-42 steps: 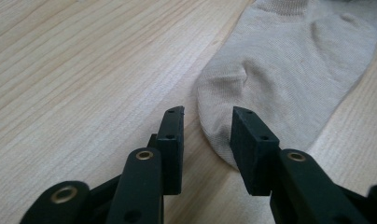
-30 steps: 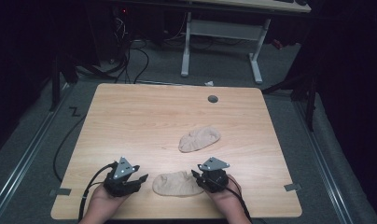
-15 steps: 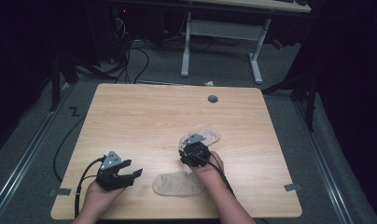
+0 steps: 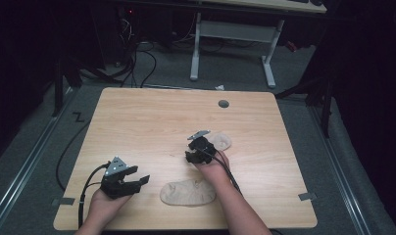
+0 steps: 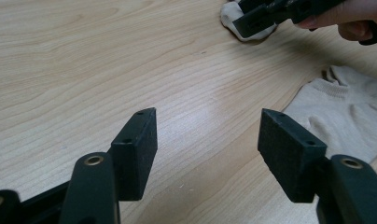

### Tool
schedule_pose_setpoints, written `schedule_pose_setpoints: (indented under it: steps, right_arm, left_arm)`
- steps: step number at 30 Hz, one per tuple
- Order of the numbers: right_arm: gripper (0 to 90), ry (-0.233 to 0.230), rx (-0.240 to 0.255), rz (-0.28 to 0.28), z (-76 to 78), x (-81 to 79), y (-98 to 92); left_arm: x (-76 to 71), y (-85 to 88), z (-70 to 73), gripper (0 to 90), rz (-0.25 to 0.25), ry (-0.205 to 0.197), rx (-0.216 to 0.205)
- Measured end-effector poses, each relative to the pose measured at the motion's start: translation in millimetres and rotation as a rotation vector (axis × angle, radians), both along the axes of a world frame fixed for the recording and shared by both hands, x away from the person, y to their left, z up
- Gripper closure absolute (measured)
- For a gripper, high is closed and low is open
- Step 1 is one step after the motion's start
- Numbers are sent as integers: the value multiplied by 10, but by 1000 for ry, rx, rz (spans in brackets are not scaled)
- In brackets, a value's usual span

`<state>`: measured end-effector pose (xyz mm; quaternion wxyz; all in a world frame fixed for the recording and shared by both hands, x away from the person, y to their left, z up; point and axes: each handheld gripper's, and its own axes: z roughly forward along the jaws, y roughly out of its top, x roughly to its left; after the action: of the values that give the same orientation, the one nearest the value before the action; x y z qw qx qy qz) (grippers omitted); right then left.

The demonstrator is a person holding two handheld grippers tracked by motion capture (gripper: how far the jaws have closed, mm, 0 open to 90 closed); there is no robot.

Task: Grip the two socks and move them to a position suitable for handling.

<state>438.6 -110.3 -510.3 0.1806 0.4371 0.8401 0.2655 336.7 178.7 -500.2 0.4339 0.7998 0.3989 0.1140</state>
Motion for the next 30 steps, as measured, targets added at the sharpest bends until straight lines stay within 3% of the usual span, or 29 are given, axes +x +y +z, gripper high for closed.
schedule_pose_setpoints:
  steps: [8,14,20,30]
  right_arm:
    - [477,38,12,-11,-52,54,-24]
    - [592,38,11,-21,-42,54,-48]
    - [771,13,-12,-25,-44,47,-64]
    - [807,10,-2,1,22,8,-67]
  left_arm:
    - [-8,-9,4,381,-1,3,-8]
    - [-5,-5,-4,378,-5,9,-8]
    - [-21,-40,-17,379,-38,8,-14]
    - [-50,-80,-13,379,-64,-19,-17]
